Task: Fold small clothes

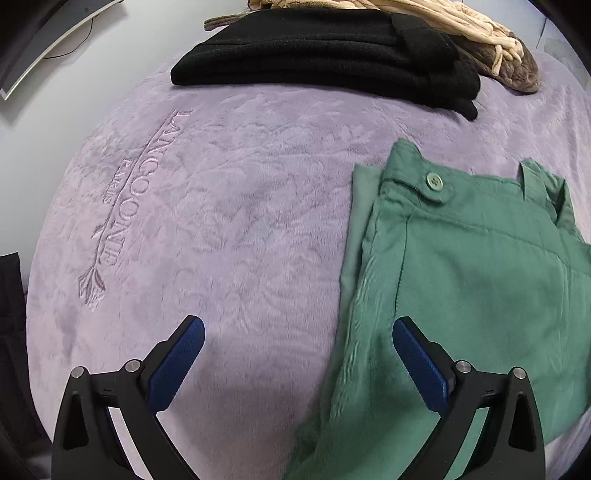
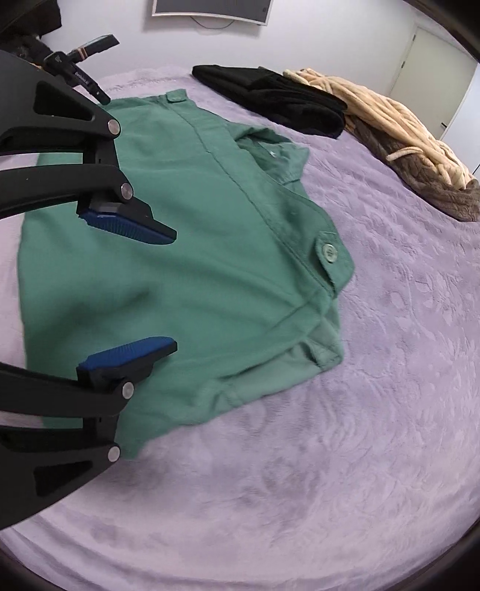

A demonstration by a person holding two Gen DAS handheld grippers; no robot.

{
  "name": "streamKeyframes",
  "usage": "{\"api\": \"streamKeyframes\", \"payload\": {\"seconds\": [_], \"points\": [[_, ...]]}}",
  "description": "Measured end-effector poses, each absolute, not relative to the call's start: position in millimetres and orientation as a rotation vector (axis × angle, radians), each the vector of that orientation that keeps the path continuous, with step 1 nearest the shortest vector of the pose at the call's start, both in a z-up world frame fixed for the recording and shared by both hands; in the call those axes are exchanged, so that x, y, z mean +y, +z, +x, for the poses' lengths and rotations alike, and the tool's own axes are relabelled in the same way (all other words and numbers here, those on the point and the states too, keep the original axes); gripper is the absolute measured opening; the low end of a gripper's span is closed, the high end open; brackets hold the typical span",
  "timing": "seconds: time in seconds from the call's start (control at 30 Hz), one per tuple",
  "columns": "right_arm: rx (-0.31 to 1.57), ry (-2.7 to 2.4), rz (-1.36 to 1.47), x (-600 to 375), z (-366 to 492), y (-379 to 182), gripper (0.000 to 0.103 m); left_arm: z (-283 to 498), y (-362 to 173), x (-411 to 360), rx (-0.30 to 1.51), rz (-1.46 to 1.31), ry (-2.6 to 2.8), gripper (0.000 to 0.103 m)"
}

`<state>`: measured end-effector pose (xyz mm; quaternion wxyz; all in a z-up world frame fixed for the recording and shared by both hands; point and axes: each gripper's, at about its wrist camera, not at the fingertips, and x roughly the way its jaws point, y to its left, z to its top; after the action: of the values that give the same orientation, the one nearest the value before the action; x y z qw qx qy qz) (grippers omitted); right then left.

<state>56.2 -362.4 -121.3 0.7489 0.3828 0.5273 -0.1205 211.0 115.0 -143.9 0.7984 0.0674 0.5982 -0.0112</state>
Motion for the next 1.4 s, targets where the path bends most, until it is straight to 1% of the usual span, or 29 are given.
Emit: {"api": "streamKeyframes", "payload": {"seconds": [0.13,0.17,0.23,0.5,0.67,0.93,1.13,1.2,1.23,1.4], "points": [[1.177,-0.232,0.861,-331,29,-115,0.062,173,-138,111,1.311,0.159,-0.055,0.102],[1.185,-0.22,0.868,-323,22,-114,0.066,166,-136,110,1.316,0.164,-0.062,0.102],[1.197,-0.206,0.869,-309,9,-111,0.07,152,-133,109,1.331,0.163,-0.077,0.102],[1.237,-0.175,0.922,-270,-25,-110,0.07,111,-122,99,1.357,0.158,-0.129,0.102],[1.267,-0.167,0.942,-251,-35,-116,0.07,99,-120,95,1.363,0.167,-0.157,0.102],[1.309,-0.137,0.945,-221,-32,-127,0.07,90,-123,97,1.379,0.18,-0.186,0.102],[1.322,-0.078,0.933,-189,-16,-131,0.07,81,-128,113,1.378,0.147,-0.167,0.102],[1.323,-0.045,0.933,-176,-7,-134,0.082,80,-128,123,1.361,0.12,-0.161,0.102],[1.316,-0.024,0.94,-167,-3,-136,0.084,80,-128,129,1.356,0.104,-0.156,0.102],[1.291,0.071,1.056,-135,18,-156,0.084,86,-137,152,1.382,0.076,-0.149,0.102]]}}
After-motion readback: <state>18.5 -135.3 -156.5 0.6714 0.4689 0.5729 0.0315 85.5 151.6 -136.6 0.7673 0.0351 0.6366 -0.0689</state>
